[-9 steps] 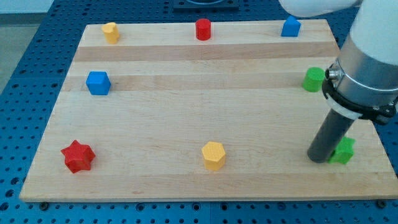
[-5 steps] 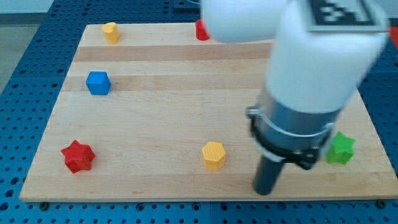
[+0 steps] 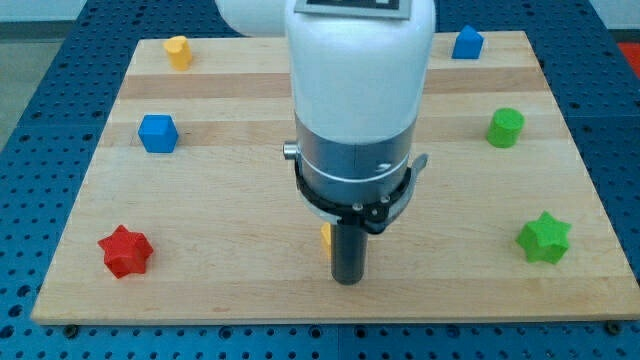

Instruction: Move the yellow hexagon towards the top center

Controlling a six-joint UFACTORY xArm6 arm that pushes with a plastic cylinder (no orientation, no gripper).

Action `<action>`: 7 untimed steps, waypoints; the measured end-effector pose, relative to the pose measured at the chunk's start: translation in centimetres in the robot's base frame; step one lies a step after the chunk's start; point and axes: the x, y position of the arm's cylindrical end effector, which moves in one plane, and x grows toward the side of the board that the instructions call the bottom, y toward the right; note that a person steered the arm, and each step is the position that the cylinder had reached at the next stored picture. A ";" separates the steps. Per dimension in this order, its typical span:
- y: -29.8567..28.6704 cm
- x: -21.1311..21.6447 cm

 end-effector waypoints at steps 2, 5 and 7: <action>-1.0 -5.0; -5.0 -11.0; -4.9 -16.8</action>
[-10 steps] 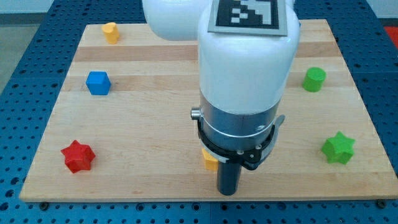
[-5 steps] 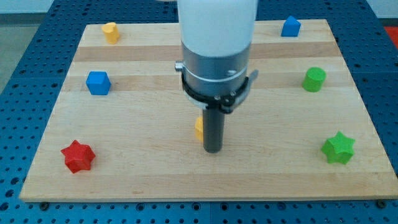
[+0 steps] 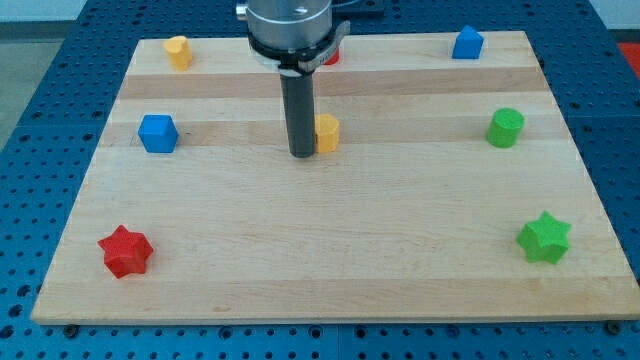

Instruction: Move the yellow hexagon towards the top center

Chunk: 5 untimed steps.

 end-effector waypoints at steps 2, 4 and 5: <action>2.2 1.6; 2.3 -2.1; 1.5 -2.4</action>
